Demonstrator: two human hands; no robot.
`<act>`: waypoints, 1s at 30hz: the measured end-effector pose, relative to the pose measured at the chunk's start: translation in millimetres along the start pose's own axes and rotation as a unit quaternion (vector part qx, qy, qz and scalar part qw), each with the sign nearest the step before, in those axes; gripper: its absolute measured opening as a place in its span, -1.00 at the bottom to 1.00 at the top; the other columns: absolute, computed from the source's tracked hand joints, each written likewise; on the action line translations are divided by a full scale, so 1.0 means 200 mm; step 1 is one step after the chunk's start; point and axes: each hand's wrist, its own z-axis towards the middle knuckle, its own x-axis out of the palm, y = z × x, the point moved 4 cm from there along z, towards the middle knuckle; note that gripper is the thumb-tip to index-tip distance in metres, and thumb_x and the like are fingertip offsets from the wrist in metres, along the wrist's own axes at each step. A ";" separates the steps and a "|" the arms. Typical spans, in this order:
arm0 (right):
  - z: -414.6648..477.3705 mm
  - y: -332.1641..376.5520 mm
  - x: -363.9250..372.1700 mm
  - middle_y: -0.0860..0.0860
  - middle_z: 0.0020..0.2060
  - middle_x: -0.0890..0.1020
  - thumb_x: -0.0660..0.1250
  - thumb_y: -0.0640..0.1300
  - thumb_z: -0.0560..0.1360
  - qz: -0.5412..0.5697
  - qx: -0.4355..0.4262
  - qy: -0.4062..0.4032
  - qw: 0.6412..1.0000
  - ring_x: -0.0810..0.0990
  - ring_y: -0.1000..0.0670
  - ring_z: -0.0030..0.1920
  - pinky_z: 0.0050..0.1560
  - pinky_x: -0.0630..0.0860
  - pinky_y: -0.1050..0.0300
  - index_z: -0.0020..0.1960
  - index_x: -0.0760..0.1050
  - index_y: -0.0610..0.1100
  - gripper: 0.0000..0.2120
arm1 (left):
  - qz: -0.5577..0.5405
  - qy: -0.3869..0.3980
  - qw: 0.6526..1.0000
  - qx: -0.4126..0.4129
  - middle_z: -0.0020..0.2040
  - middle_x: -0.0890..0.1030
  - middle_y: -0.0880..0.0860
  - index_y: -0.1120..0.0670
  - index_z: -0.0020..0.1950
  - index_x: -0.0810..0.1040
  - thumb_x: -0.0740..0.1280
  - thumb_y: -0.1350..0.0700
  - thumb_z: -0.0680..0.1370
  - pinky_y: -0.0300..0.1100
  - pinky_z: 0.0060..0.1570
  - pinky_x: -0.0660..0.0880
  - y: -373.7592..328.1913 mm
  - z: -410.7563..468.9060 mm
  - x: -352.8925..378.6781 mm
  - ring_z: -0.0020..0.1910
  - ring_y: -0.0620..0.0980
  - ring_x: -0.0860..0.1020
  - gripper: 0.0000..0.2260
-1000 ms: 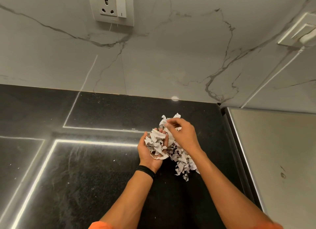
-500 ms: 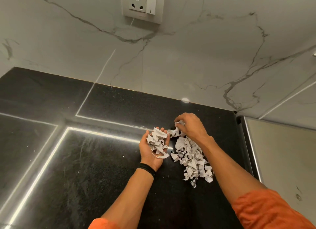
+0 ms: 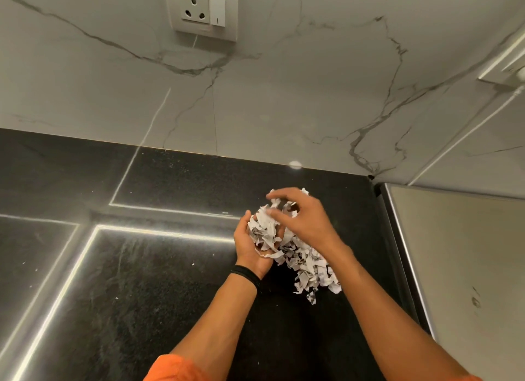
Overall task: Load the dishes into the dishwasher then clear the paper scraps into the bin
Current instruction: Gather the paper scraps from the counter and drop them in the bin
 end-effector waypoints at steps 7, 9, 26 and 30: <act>-0.02 0.00 0.01 0.11 0.09 0.70 0.43 -0.06 0.58 0.114 0.029 -0.031 0.993 0.69 0.09 0.10 0.20 0.61 0.01 0.25 0.62 0.02 -0.76 | -0.047 0.002 0.999 0.000 0.21 0.62 0.22 0.22 0.17 0.68 0.25 -0.09 0.62 0.03 0.38 0.41 0.02 -0.02 -0.04 0.15 0.15 0.62 -0.59; 0.01 -0.01 -0.03 0.09 0.05 0.72 0.39 -0.14 0.61 0.130 0.035 -0.066 0.989 0.70 0.07 0.10 0.18 0.63 -0.07 0.22 0.64 -0.02 -0.80 | -0.064 0.002 0.998 -0.001 0.20 0.64 0.22 0.23 0.07 0.72 0.25 -0.08 0.63 0.03 0.41 0.40 0.02 -0.02 -0.04 0.15 0.16 0.63 -0.59; -0.10 -0.37 0.14 0.13 0.15 0.64 0.46 0.08 0.49 -0.369 0.034 0.116 0.921 0.53 0.02 0.12 0.15 0.50 0.01 0.31 0.54 0.11 -0.60 | -0.061 -0.050 0.997 0.019 0.30 0.61 0.20 0.23 0.35 0.56 0.32 -0.08 0.60 0.05 0.26 0.54 -0.09 -0.01 -0.10 0.24 0.14 0.62 -0.54; -0.10 -0.38 0.09 0.12 -0.08 0.65 0.39 0.03 0.56 -0.375 0.037 0.079 0.923 0.53 0.01 0.03 0.07 0.45 0.02 0.15 0.61 0.10 -0.83 | -0.071 -0.056 0.996 0.014 0.34 0.59 0.20 0.24 0.32 0.58 0.34 -0.07 0.59 0.05 0.37 0.47 -0.10 -0.01 -0.13 0.33 0.14 0.57 -0.55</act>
